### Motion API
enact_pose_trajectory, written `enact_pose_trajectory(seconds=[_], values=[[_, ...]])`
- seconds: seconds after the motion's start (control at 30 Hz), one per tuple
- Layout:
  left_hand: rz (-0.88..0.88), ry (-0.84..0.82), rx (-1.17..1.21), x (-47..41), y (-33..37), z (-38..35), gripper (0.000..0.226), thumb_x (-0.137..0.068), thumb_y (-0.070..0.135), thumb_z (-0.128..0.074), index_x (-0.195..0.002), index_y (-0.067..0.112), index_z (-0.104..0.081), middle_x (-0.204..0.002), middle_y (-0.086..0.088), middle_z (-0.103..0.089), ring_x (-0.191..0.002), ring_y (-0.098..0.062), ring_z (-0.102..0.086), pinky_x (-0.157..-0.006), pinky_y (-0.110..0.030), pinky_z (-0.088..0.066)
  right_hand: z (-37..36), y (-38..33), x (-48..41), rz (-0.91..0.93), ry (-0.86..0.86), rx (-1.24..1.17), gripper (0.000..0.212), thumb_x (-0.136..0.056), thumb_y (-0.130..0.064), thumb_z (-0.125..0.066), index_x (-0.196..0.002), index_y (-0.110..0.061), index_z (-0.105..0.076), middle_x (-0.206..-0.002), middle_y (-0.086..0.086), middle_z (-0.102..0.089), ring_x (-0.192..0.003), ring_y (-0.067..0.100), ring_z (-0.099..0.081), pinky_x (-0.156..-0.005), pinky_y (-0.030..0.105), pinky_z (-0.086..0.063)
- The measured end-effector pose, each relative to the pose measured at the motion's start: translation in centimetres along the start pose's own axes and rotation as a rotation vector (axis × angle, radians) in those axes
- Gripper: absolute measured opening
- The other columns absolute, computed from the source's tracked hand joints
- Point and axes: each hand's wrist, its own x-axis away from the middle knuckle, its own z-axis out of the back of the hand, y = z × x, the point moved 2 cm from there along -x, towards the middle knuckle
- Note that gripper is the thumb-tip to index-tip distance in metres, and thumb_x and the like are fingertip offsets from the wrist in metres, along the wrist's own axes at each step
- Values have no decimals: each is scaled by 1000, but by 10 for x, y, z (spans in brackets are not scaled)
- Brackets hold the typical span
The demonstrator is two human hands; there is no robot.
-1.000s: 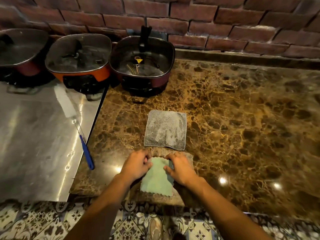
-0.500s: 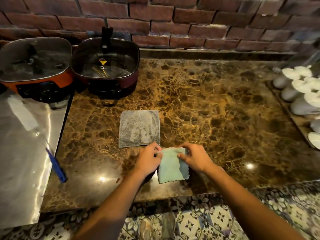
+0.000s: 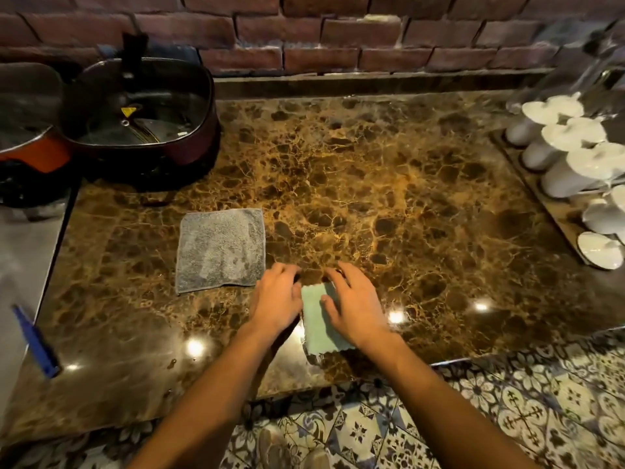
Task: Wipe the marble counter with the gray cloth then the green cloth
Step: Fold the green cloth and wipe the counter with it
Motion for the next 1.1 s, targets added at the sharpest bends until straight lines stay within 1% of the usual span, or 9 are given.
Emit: enact_pose_trajectory(seconds=[0.2,0.27,0.37,0.47,0.57,0.83,0.93,1.03,1.1], values=[[-63,81,-146,-25,-9,11,46,-103,21,-47,-149,11,-47,-154,-13,-46,-144,-31,-38,-119,-45,-29,-51,-15,23,22,-74,124,64,-108,-51,-28,-159,-14,-39,-166,19,-30,-154,36,-28,-123,58,-16],[-66,43,-167,-42,-6,11,52,-106,26,-41,-156,12,-35,-163,-13,-33,-154,-32,-23,-125,-43,-16,-61,-9,31,6,-84,141,65,-109,-54,-26,-161,-16,-33,-169,17,-22,-157,35,-22,-123,58,-12],[-68,-2,-230,-72,1,4,59,-108,35,-31,-162,15,-17,-170,-11,-13,-157,-31,-5,-127,-44,-4,-67,-5,30,-7,-77,162,65,-108,-55,-26,-160,-16,-36,-168,18,-26,-156,36,-24,-121,59,-15],[-20,-21,-376,-99,-1,-7,61,-107,48,-16,-163,28,-2,-172,-8,8,-157,-31,12,-124,-55,10,-71,-5,21,-41,-65,178,65,-105,-54,-31,-157,-17,-42,-165,19,-32,-152,38,-31,-119,59,-19],[34,-40,-428,-117,-17,-13,60,-104,58,-6,-159,41,9,-170,-3,16,-155,-31,22,-119,-64,16,-70,0,-5,-60,-18,172,65,-101,-53,-35,-156,-18,-44,-163,20,-35,-151,37,-34,-119,59,-19],[43,-28,-398,-119,-25,-20,60,-101,60,1,-156,44,19,-165,1,31,-151,-29,31,-118,-65,15,-38,33,-169,-123,-91,140,68,-104,-57,0,-164,-27,9,-172,12,14,-159,29,15,-126,55,10],[26,-5,-372,-121,-26,-24,60,-100,60,-1,-156,45,18,-166,1,28,-153,-30,28,-118,-66,15,-26,51,-250,-140,-78,127,67,-106,-58,-4,-165,-28,9,-172,12,14,-159,28,15,-126,54,11],[-23,106,-368,-121,-29,-27,60,-102,56,-17,-160,42,-9,-171,-4,1,-158,-34,2,-120,-68,4,-20,61,-309,-164,-92,134,66,-107,-57,-8,-165,-31,6,-173,13,12,-159,30,14,-126,55,11],[-38,136,-386,-121,-32,-32,60,-103,54,-21,-160,40,-16,-171,-7,-6,-157,-36,-4,-120,-70,1,-20,65,-329,-173,-99,137,65,-107,-58,-9,-165,-34,6,-173,13,11,-159,31,14,-125,56,11]])
